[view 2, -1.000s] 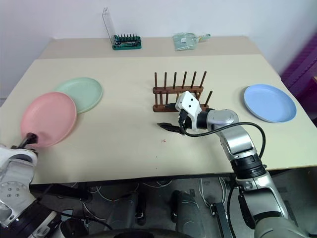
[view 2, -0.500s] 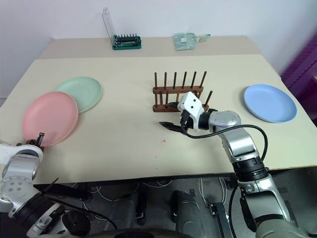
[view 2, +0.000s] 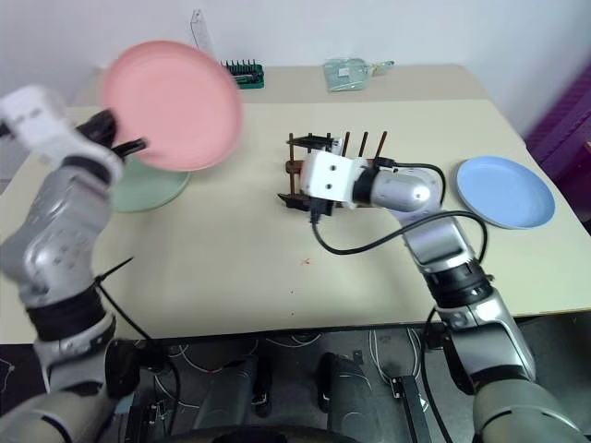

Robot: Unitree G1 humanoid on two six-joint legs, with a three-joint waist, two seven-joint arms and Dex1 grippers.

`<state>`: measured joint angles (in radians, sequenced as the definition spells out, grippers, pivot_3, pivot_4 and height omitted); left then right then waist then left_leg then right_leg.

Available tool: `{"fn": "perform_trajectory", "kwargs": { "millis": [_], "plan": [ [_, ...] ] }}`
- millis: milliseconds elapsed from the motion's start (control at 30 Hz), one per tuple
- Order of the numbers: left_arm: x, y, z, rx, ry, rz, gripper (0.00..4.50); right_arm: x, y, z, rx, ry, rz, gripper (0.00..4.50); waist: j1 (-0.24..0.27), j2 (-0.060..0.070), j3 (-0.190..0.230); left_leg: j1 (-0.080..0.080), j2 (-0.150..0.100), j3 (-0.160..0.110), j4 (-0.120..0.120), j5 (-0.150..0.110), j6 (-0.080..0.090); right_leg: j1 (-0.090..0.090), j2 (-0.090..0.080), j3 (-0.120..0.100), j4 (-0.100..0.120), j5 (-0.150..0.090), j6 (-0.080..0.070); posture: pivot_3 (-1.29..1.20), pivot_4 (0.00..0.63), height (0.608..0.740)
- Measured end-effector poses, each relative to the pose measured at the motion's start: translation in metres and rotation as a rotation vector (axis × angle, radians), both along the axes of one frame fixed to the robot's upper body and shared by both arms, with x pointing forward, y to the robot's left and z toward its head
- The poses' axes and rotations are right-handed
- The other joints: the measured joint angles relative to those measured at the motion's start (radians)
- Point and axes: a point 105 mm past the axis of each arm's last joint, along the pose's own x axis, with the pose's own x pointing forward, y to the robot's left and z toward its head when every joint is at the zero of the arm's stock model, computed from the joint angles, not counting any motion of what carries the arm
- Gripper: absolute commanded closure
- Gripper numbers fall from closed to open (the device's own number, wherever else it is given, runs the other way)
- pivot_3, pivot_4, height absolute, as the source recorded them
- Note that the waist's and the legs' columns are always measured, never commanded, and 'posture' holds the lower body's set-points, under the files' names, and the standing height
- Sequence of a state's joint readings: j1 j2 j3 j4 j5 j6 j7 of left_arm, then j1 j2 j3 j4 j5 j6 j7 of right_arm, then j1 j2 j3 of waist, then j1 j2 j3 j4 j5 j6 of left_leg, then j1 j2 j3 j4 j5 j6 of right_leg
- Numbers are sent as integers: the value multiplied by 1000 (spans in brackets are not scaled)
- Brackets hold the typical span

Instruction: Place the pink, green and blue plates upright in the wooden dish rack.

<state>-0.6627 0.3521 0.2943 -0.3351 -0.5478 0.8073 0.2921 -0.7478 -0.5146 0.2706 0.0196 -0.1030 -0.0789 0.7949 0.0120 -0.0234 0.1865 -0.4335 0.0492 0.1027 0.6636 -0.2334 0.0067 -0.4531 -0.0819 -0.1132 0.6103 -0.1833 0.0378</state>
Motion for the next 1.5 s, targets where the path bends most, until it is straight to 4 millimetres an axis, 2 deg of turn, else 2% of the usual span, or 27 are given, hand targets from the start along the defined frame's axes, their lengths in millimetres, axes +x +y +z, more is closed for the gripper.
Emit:
{"fn": "perform_trajectory", "kwargs": {
  "millis": [100, 200, 367, 467, 500, 567, 700, 767, 933, 967, 1033, 1133, 1233, 1267, 1333, 1400, 1467, 1500],
  "plan": [
    [13, -35, 9, 69, 5, -72, 4500, 8, 10, 12, -21, -150, -29, 35, -5, 0, 0, -8, 0, 1, 0, 2, 3, -10, 0, 1, 2, 3, 0, 0, 150, 730],
    [21, -54, 7, 65, 31, -117, 4500, 14, 9, 10, -30, -196, -57, 35, -4, 0, 0, -9, -1, 3, -1, 5, -2, -11, 3, 0, 3, 4, 2, 0, 150, 730],
    [22, -94, 21, 63, -5, -241, 4500, 20, 12, 3, -92, -288, -73, 35, -2, 0, 1, -9, -2, 3, 0, 4, 1, -10, 3, 0, 3, 2, 4, 0, 150, 730],
    [21, -104, 19, 54, 0, -271, 4500, 23, 10, 0, -116, -322, -89, 35, -3, 0, 1, -9, -1, 2, 1, 4, 1, -10, 3, 0, 3, 2, 4, 0, 150, 730],
    [21, -105, 19, 52, 1, -273, 4500, 24, 9, -1, -121, -330, -94, 552, -3, 0, 1, -8, -1, 2, 1, 4, 0, -10, 3, 0, 4, 3, 4, 0, 150, 730],
    [21, -105, 19, 53, -1, -273, 4500, 27, 6, -2, -131, -347, -111, 1281, -3, 0, 1, -8, -1, 2, 1, 4, 0, -10, 3, 0, 4, 3, 4, 0, 150, 730],
    [21, -106, 18, 56, 7, -274, 4500, 30, 3, -1, -140, -385, -137, 3402, -2, 0, 1, -9, -1, 2, 1, 5, 0, -10, 3, 0, 4, 3, 4, 0, 150, 730],
    [20, -104, 19, 50, 2, -267, 4500, 30, 2, -2, -146, -399, -140, 4441, -2, 0, 1, -9, -1, 2, 1, 5, 0, -10, 3, 0, 4, 3, 4, 0, 150, 730],
    [20, -102, 19, -35, -2, -278, 4500, 30, 3, -2, -170, -452, -134, 4441, -1, 0, 1, -8, -1, 2, 2, 5, 0, -9, 3, 0, 4, 3, 4, 0, 150, 730],
    [20, -102, 19, -67, -6, -290, 3876, 30, 3, -2, -169, -457, -134, 4500, -1, 0, 1, -8, -1, 2, 2, 5, 0, -9, 3, 0, 4, 3, 4, 0, 150, 730],
    [19, -102, 21, -134, -27, -306, 3067, 33, 0, -2, -174, -456, -154, 4500, 0, 0, 1, -8, -1, 1, 2, 5, 0, -9, 3, 0, 4, 3, 4, 0, 150, 730],
    [20, -86, 28, -281, -95, -257, 1580, 40, -14, -2, -192, -459, -207, 4500, 0, 0, 1, -9, -2, 1, 2, 5, 0, -9, 3, 0, 4, 3, 4, 0, 150, 730],
    [21, -48, 41, -406, -187, -122, 1580, 49, -40, 6, -171, -449, -298, 4500, 0, 0, 1, -8, -2, 1, 2, 5, 0, -9, 3, 0, 4, 3, 4, 0, 150, 730],
    [22, -33, 42, -410, -210, -71, 1580, 52, -52, 15, -113, -425, -344, 4500, -1, 0, 1, -8, -2, 1, 2, 5, 0, -9, 4, 0, 4, 3, 4, 0, 150, 730],
    [24, -8, 38, -367, -214, 13, 1580, 54, -74, 33, 15, -370, -405, 4500, -2, 0, 1, -8, -1, 1, 2, 5, 0, -9, 4, 0, 4, 4, 3, 0, 150, 730],
    [25, 8, 31, -173, -193, 61, 1580, 52, -90, 48, 203, -241, -424, 4500, -4, 0, 1, -8, -1, 2, 1, 5, 0, -8, 4, 0, 5, 5, 1, 0, 150, 730],
    [27, 11, 13, 73, -134, 17, 1580, 46, -102, 62, 471, -38, -398, 4500, -4, 0, 1, -7, -1, 2, 1, 5, 0, -8, 4, 0, 6, 5, 0, 0, 150, 730],
    [29, 4, -3, 158, -90, -51, 1580, 42, -110, 70, 598, 64, -373, 4500, -3, 2, 1, -7, 0, 2, 2, 5, 0, -8, 4, 0, 6, 5, 0, 0, 150, 730]
  ]
}}
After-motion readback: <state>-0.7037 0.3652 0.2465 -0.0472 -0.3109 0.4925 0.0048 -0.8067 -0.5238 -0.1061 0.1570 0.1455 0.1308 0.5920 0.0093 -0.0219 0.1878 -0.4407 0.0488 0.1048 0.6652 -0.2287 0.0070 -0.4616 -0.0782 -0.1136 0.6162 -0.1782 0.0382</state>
